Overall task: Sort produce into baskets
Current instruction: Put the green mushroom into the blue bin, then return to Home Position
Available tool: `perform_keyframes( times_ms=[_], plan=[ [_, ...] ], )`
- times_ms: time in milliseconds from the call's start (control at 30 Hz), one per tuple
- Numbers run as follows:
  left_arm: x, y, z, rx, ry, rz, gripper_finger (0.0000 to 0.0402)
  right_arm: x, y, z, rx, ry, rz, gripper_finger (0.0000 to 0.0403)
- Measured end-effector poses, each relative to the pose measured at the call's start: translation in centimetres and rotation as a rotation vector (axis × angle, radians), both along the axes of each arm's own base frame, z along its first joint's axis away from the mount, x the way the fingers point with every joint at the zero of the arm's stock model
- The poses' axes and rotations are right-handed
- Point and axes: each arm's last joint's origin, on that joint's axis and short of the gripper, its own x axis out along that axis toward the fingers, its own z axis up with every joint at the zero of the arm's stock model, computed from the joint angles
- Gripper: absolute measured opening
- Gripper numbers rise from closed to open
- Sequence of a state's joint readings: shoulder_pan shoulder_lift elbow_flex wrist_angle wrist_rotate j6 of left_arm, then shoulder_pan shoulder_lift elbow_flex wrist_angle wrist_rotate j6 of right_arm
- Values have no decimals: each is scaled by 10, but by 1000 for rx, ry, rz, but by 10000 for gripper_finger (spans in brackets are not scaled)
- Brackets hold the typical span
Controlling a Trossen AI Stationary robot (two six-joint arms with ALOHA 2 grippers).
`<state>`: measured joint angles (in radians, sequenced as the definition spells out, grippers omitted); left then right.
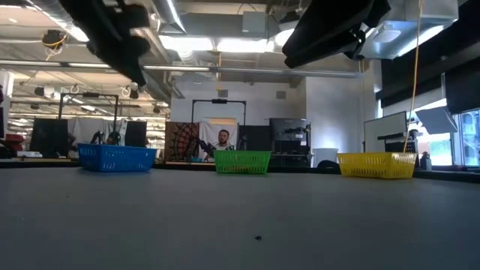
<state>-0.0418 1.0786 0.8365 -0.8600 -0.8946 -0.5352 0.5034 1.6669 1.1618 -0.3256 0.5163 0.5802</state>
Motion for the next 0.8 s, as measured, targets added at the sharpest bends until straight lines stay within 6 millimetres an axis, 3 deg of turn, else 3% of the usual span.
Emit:
perform_keyframes(
  times_ms=[333,533,800],
  plan=[
    [-21,51,-36,-77,91,280,75,0,0,0,-5,-2,-4,138],
    [-28,67,-50,-147,84,323,78,0,-1,0,-27,-4,-22,138],
    [-30,71,-52,-144,119,301,168,-1,-1,-1,-27,5,-17,138]
  ],
)
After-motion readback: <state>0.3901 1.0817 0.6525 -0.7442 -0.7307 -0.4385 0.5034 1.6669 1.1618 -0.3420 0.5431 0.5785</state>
